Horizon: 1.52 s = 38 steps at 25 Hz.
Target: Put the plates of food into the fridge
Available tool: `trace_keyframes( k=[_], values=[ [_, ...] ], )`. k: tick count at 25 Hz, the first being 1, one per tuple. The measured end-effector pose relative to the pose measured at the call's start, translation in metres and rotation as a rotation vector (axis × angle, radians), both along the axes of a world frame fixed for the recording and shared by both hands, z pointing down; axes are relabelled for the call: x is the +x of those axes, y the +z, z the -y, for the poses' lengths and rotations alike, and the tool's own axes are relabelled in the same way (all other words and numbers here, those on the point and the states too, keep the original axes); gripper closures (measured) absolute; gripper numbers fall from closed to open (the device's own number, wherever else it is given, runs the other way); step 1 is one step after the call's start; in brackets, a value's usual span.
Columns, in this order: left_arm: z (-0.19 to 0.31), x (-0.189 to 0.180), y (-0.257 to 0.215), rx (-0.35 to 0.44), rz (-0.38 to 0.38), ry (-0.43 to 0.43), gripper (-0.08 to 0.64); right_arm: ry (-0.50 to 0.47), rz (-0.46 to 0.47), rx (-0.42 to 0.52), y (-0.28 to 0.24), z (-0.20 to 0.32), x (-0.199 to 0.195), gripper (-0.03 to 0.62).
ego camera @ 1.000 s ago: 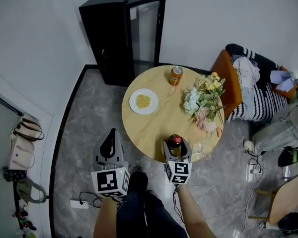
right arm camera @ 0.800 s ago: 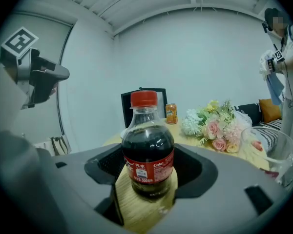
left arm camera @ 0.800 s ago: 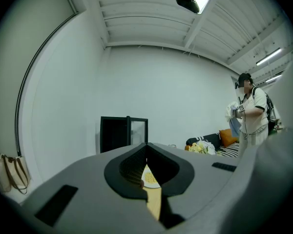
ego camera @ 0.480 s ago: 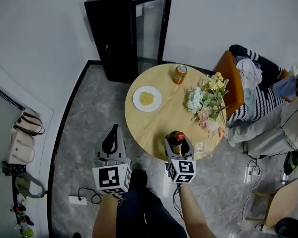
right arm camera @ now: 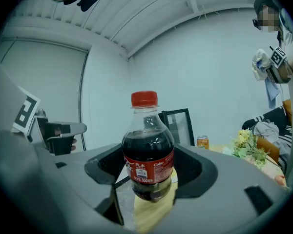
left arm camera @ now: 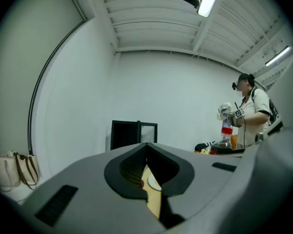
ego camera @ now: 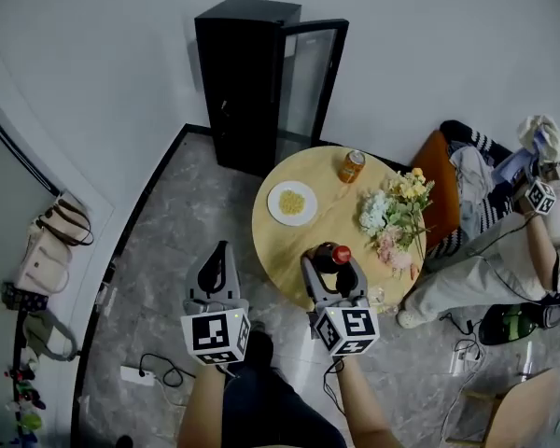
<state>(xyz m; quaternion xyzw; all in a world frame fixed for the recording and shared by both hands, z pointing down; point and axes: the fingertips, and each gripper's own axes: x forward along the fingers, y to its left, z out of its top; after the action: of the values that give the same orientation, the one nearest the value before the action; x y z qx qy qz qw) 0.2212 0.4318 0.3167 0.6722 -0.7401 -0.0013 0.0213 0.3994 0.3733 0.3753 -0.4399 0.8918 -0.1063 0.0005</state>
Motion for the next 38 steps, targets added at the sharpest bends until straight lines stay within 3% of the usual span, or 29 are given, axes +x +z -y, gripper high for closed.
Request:
trace_keyframes(
  k=[6,17,30,38],
  values=[
    [-0.030,-0.027,-0.008,0.001,-0.003,-0.092,0.552,-0.101,0.030,0.014,-0.037,-0.012,-0.040,0.295],
    [-0.070,-0.112,-0.012,0.007,-0.026,-0.242,0.552,-0.236,0.046,0.009,-0.071,-0.022,-0.135,0.295],
    [-0.045,-0.275,-0.033,0.017,0.007,-0.267,0.552,-0.233,0.083,-0.006,-0.094,0.021,-0.287,0.295],
    [-0.007,-0.337,-0.043,0.036,0.020,-0.224,0.552,-0.168,0.109,-0.011,-0.105,0.056,-0.335,0.295]
  ],
)
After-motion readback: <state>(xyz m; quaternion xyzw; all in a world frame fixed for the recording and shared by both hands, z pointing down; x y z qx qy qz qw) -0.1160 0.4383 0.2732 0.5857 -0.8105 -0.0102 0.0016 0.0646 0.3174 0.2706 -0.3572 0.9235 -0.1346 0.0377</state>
